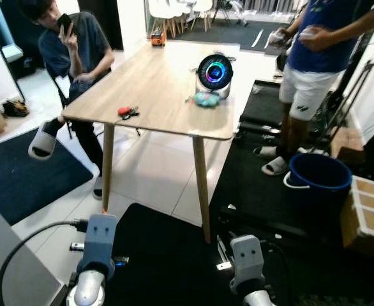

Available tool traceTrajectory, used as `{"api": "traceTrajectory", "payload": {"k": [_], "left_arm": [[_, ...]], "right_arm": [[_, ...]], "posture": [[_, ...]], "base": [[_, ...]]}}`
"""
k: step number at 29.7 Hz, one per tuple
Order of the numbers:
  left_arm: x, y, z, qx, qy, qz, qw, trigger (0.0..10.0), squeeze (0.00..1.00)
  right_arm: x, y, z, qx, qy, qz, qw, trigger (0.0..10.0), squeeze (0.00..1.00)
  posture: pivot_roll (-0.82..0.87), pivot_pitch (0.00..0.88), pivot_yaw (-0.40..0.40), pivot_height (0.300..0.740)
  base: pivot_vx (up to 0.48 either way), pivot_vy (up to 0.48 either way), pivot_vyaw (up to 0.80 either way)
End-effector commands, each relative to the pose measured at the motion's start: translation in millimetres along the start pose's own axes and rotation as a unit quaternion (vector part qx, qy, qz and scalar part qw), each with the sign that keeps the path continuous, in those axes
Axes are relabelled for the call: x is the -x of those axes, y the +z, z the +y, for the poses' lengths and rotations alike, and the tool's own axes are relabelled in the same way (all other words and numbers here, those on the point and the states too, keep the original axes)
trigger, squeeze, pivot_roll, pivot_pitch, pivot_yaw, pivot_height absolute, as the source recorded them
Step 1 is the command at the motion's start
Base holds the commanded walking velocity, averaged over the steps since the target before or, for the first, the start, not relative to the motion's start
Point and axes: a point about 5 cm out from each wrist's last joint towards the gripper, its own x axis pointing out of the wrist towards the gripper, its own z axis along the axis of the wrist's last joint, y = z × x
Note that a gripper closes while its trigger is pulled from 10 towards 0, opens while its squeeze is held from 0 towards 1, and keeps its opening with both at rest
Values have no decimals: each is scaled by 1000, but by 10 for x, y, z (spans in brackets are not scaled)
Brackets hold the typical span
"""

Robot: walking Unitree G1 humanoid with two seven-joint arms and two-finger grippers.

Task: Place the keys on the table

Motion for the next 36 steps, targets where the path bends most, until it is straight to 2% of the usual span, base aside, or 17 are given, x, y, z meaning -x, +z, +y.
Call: {"api": "traceTrajectory", "payload": {"k": [1, 2, 5, 9, 11, 16, 19, 25, 36], "left_arm": [[12, 59, 21, 2, -11, -9, 1000, 10000, 0], [-7, 241, -5, 15, -46, -37, 998, 10000, 0], [-4, 429, -66, 26, -92, -67, 993, 10000, 0], [1, 466, -89, 28, -103, -72, 992, 10000, 0], [26, 575, -181, 30, -141, -86, 986, 10000, 0], [42, 620, -225, 30, -158, -92, 983, 10000, 0], [82, 755, -381, 37, -195, -108, 974, 10000, 0], [81, 835, -441, 45, -206, -114, 971, 10000, 0], [67, 958, -524, 50, -222, -123, 966, 10000, 0]], "right_arm": [[-2, 34, -31, -5, -8, -6, 1000, 10000, 0], [-38, 120, -56, -3, -9, -23, 1000, 10000, 0], [-83, 231, -82, 1, -9, -44, 999, 10000, 0], [-93, 256, -86, 3, -8, -48, 999, 10000, 0], [-120, 315, -108, 10, -6, -59, 998, 10000, 0], [-131, 336, -122, 12, -6, -63, 998, 10000, 0], [-151, 357, -215, 20, -14, -65, 998, 10000, 0], [-144, 358, -247, 16, -20, -62, 998, 10000, 0], [-140, 355, -273, 13, -27, -56, 998, 10000, 0]], "posture": [[165, 157, 43, 740], [165, 157, 42, 740], [162, 156, 41, 740], [161, 156, 40, 740], [157, 154, 38, 740], [155, 153, 38, 740], [148, 152, 38, 740], [144, 150, 40, 740], [143, 150, 42, 740]], "base": [[371, 0, 0], [368, 0, 0], [353, 0, 0], [347, 0, 0], [343, 0, 0], [339, 0, 0], [329, 0, 0], [321, 0, 0], [316, 0, -584]]}}
